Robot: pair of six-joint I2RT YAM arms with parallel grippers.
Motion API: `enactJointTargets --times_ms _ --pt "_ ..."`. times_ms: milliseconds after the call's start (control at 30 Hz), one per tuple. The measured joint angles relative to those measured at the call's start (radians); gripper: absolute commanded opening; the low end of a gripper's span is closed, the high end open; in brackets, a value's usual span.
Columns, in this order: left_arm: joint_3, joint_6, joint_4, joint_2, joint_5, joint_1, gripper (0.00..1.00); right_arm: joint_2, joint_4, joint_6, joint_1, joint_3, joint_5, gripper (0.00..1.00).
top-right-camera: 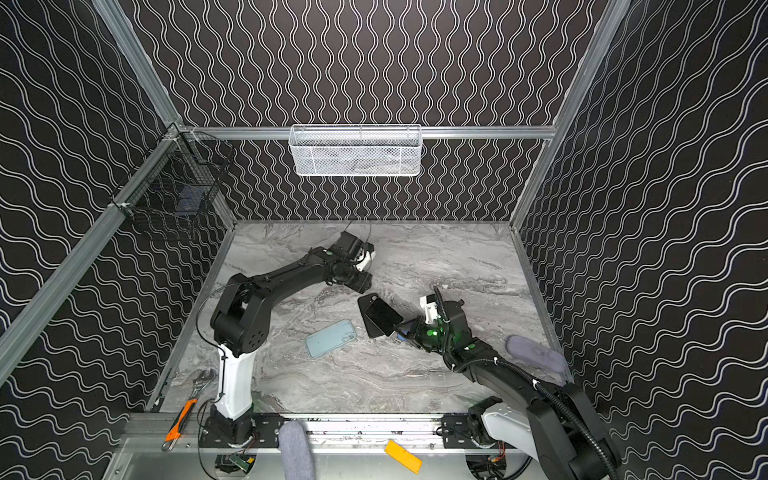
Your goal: Put the phone into the phone case
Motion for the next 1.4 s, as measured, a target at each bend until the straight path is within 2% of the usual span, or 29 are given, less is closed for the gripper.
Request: enactJointTargets --times_ms 200,533,633,767,833,1133,1400 --pt "0.012 0.056 -0.029 0.037 -0.021 -0.004 0.55 -0.049 -0.05 -0.018 -0.023 -0.012 -0.008 0.0" --pt "0.06 0.099 -0.075 0.116 -0.041 -0.023 0.44 -0.088 -0.076 -0.019 -0.037 -0.028 -0.018 0.0" --pt "0.081 0.1 -0.082 0.132 -0.044 -0.032 0.36 -0.1 -0.077 -0.019 -0.041 -0.032 -0.018 0.0" --pt "0.1 0.096 -0.084 0.148 -0.042 -0.039 0.18 -0.114 -0.084 -0.019 -0.048 -0.037 -0.021 0.0" --pt "0.095 0.091 -0.08 0.147 -0.049 -0.042 0.14 -0.12 -0.089 -0.02 -0.053 -0.038 -0.023 0.0" --pt "-0.023 -0.064 -0.004 0.085 -0.093 -0.042 0.1 -0.128 -0.106 -0.043 -0.101 -0.049 -0.053 0.0" --pt "-0.125 -0.225 -0.062 0.002 -0.169 -0.041 0.1 -0.087 -0.11 -0.093 -0.161 -0.031 -0.128 0.0"
